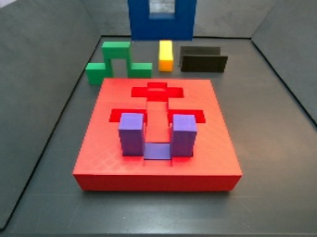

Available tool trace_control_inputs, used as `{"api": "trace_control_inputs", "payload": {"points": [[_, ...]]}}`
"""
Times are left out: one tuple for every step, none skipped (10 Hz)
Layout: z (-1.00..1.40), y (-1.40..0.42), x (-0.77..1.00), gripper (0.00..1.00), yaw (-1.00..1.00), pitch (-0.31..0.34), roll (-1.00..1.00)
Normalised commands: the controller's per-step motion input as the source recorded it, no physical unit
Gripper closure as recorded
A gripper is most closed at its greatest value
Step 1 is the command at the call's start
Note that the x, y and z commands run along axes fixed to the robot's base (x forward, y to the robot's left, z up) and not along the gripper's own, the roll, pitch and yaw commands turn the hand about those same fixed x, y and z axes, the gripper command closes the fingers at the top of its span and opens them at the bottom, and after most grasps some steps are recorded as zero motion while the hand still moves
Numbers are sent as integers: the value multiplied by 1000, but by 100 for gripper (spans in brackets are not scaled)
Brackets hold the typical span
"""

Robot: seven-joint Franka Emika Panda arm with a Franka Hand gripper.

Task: Pick up the blue object. Move up. Place the blue object on the fixture. Regrasp the blue object. Move to above the board. Insert the blue object.
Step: Insert the blue object.

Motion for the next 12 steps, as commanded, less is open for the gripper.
{"api": "trace_control_inputs", "payload": {"points": [[-429,0,0,100,0,-354,146],[-466,0,37,100,0,-90,106],[-523,-134,397,100,-51,184,137],[-549,-180,449,100,-14,251,244],[-520,-214,520,100,0,266,256],[-557,-194,406,100,0,204,274],[-483,-140,337,100,0,153,283],[-357,-111,189,100,0,119,164],[-266,-9,0,100,0,44,0],[0,66,-143,100,11,-57,-170],[180,0,-63,100,129,-24,-167],[0,0,-189,100,134,0,-207]]}}
